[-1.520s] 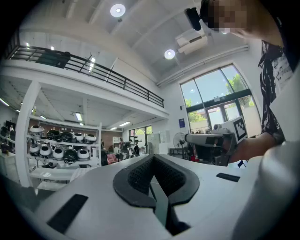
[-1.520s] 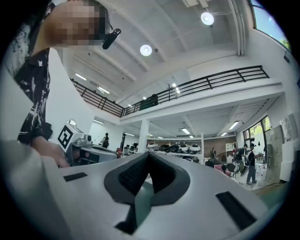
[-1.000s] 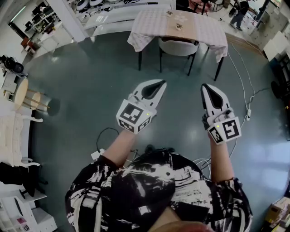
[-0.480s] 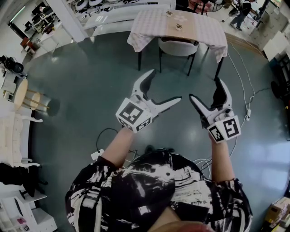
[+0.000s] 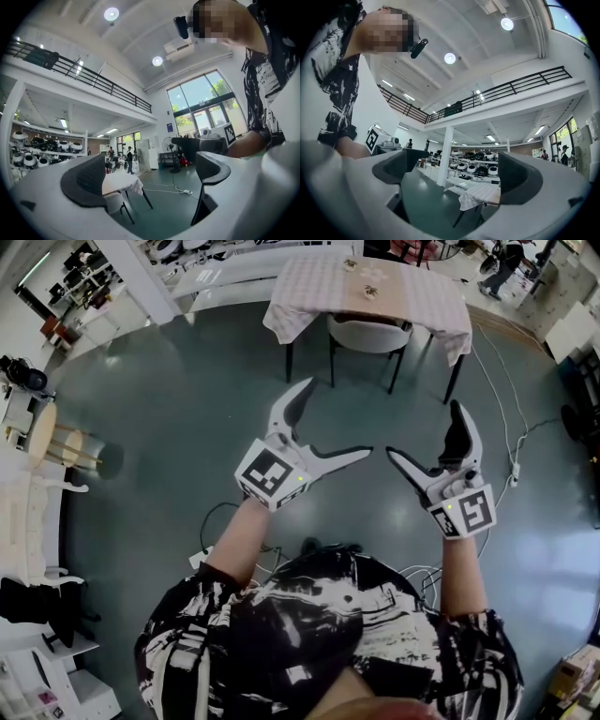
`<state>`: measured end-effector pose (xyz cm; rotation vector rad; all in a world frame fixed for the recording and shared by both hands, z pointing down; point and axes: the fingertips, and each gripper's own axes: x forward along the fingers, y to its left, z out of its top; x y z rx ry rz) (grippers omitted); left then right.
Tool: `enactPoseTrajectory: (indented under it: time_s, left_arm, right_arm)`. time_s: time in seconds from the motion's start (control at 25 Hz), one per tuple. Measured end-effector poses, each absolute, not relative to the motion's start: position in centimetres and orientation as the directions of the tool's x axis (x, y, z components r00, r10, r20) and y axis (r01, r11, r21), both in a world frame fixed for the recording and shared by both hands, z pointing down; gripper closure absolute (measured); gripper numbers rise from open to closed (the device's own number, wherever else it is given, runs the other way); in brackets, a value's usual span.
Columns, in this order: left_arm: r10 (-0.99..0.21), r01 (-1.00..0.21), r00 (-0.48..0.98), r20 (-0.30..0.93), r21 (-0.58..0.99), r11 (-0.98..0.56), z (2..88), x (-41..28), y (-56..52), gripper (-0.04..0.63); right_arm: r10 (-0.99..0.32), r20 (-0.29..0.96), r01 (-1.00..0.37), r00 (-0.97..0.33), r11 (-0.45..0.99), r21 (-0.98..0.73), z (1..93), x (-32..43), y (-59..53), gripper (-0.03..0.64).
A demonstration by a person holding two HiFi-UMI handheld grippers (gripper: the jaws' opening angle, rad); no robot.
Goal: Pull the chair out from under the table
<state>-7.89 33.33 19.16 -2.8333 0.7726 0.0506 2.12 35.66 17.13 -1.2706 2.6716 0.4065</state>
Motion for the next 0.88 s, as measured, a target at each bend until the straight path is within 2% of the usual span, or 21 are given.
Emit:
enactPoseTrajectory:
  time_s: [0.88]
  left_arm:
    - [-0.450, -0.454, 0.890, -0.068, -0.185, -0.871, 20.7, -15.6, 27.4, 0.029]
  right_arm:
    - [-0.802, -0.213, -0.829, -0.558, 0.528, 0.182, 18.5, -2.0, 32.0, 0.041]
